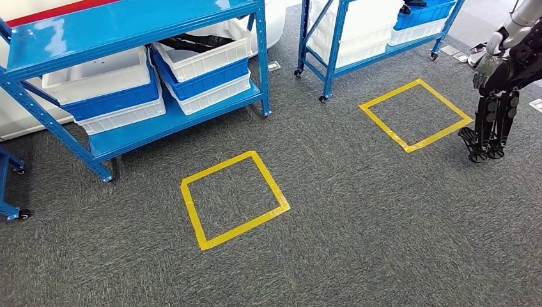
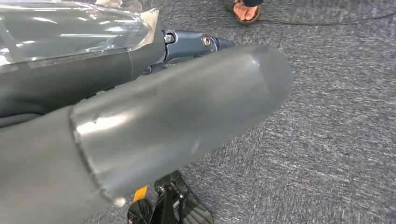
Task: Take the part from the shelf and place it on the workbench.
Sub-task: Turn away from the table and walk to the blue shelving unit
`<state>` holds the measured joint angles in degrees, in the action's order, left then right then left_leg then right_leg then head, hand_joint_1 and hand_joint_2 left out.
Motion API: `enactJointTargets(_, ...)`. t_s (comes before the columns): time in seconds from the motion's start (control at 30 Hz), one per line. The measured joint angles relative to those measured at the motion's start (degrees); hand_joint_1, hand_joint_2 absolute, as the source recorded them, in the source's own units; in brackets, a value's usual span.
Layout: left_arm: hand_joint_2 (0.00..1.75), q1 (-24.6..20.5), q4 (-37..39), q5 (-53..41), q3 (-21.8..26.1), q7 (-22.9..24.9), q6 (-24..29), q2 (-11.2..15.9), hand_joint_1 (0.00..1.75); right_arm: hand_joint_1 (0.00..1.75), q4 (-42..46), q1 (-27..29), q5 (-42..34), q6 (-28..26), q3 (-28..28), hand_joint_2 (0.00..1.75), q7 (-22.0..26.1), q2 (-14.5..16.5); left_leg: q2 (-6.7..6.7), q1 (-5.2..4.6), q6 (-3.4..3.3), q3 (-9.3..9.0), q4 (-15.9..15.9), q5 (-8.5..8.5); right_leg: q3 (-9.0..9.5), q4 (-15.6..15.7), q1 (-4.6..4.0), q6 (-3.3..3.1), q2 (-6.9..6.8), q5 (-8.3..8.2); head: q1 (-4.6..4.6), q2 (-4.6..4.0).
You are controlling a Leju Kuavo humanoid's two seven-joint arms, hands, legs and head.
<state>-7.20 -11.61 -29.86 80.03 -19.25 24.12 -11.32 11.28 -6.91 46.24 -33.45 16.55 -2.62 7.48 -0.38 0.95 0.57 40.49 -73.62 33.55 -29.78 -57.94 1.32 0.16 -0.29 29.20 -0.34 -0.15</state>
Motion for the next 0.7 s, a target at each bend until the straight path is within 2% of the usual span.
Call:
enactJointTargets(0.03,0.0,0.0,0.0,0.0,0.0,0.0,0.0,0.0,0.0,0.0,0.0,0.0,0.1,0.0,0.1,0.0,-0.1,0.0,0.01,0.0,-0.11,1.09,-1.0,-0.55,0.27,0.0,-0.11,-0.15,0.02,0.27,-0.01,0.0)
enactJointTargets(0.07,0.0,0.1,0.0,0.1,0.0,0.0,0.0,0.0,0.0,0.0,0.0,0.0,0.2,0.0,0.1,0.0,-0.2,0.0,0.02,-0.01,-0.35,1.07,0.3,-2.23,0.65,0.0,-0.21,-0.2,0.07,0.59,-0.01,0.0)
enactJointTargets(0.13,0.0,0.1,0.0,0.1,0.0,0.0,0.1,0.0,0.0,0.0,0.0,0.0,0.3,0.0,0.2,0.0,-0.2,0.0,0.18,-0.19,-1.2,-1.41,7.4,-6.97,1.49,0.0,-0.35,-0.09,0.16,1.39,0.0,0.0)
enactJointTargets(0.17,0.0,0.0,0.0,0.1,0.0,0.0,0.1,0.0,0.0,0.0,0.0,0.0,0.4,0.0,0.2,0.0,-0.2,0.0,0.33,-0.4,-1.62,-2.91,10.8,-8.45,1.77,0.0,-0.56,0.12,0.19,1.84,0.03,0.0)
enactJointTargets(0.2,0.0,0.0,0.0,0.2,0.0,0.0,0.1,0.0,0.0,0.0,0.0,0.0,0.4,0.0,0.2,0.0,-0.2,0.0,0.46,-0.63,-1.94,-3.97,13.0,-9.04,1.98,0.2,-0.65,0.39,0.18,2.22,0.04,0.0)
enactJointTargets(0.23,0.0,-0.1,0.0,0.2,0.0,0.0,0.1,0.0,0.0,0.0,0.0,-0.1,0.5,0.0,0.2,0.0,-0.3,0.1,0.51,-0.87,-2.21,-4.54,14.1,-8.86,2.41,0.2,-0.74,0.74,0.14,2.37,0.07,0.0)
enactJointTargets(0.33,0.0,-0.2,0.0,0.5,0.1,0.1,0.3,0.0,0.0,0.0,0.0,-0.3,0.7,0.0,0.3,0.0,-0.6,0.1,0.19,-1.02,-2.95,-6.11,15.4,-8.23,3.67,-0.5,-0.78,1.7,0.02,2.45,-0.02,0.0)
enactJointTargets(0.37,0.0,-0.2,0.0,0.6,0.1,0.1,0.4,0.0,0.0,0.0,0.1,-0.4,0.7,0.0,0.3,0.0,-0.7,0.1,0.11,-0.93,-3.23,-6.89,15.8,-8.14,3.12,-1.9,-0.76,1.76,0.05,2.88,0.02,0.0)
enactJointTargets(0.4,0.0,-0.2,0.0,0.6,0.1,0.1,0.4,0.0,0.0,0.0,0.1,-0.6,0.8,0.0,0.3,0.0,-0.7,0.1,0.03,-0.82,-3.47,-7.54,16.1,-8.06,1.81,-4.3,-0.7,1.72,0.09,3.62,0.13,0.0)
enactJointTargets(0.5,0.0,-0.3,0.0,0.8,0.3,0.2,0.6,0.0,0.0,0.0,0.1,-0.7,1.0,0.0,0.4,0.0,-0.8,0.0,-0.22,-0.82,-3.79,-8.27,16.2,-7.29,-5.39,-14.2,-0.55,1.69,0.17,6.63,0.31,0.0)
enactJointTargets(0.53,0.0,-0.3,0.0,0.9,0.3,0.2,0.6,-0.1,0.0,0.0,0.1,-0.6,1.1,0.0,0.5,0.0,-0.9,0.0,-0.36,-0.82,-3.75,-8.6,16.2,-6.94,-7.07,-15.4,-0.53,2.02,0.17,6.8,0.3,0.0)
enactJointTargets(0.57,0.0,-0.2,0.0,1.0,0.3,0.2,0.7,-0.2,0.0,0.0,0.1,-0.5,1.2,0.0,0.5,0.0,-0.9,-0.1,-0.49,-0.81,-3.65,-9.06,16.2,-6.55,-7.68,-14.6,-0.49,2.58,0.17,5.89,0.34,0.0)
enactJointTargets(0.6,0.0,-0.2,0.0,1.1,0.4,0.2,0.8,-0.3,0.0,0.0,0.1,-0.4,1.3,0.0,0.5,0.0,-1.0,-0.1,-0.61,-0.77,-3.49,-9.63,16.2,-6.14,-7.22,-11.7,-0.41,3.25,0.16,3.91,0.36,0.0)
enactJointTargets(0.63,0.0,-0.2,0.0,1.2,0.4,0.2,0.9,-0.3,0.0,0.0,0.1,-0.3,1.4,0.0,0.5,0.0,-1.0,-0.2,-0.69,-0.76,-3.24,-10.03,16.2,-5.68,-6.18,-7.7,-0.28,3.9,0.14,1.2,0.39,0.0)
enactJointTargets(0.67,0.0,-0.2,0.0,1.3,0.5,0.2,1.0,-0.4,0.0,0.0,0.1,-0.3,1.5,0.0,0.5,0.0,-1.0,-0.2,-0.76,-0.8,-2.95,-10.58,16.1,-5.19,-5.28,-4.3,-0.23,3.94,0.06,-0.62,0.44,0.0)
enactJointTargets(0.7,0.0,-0.3,0.0,1.4,0.5,0.2,1.0,-0.4,0.0,0.0,0.1,-0.4,1.6,0.0,0.5,0.0,-1.0,-0.2,-0.79,-0.88,-2.59,-10.88,16.1,-4.72,-4.63,-2.0,-0.33,3.48,-0.06,-1.58,0.46,0.0)
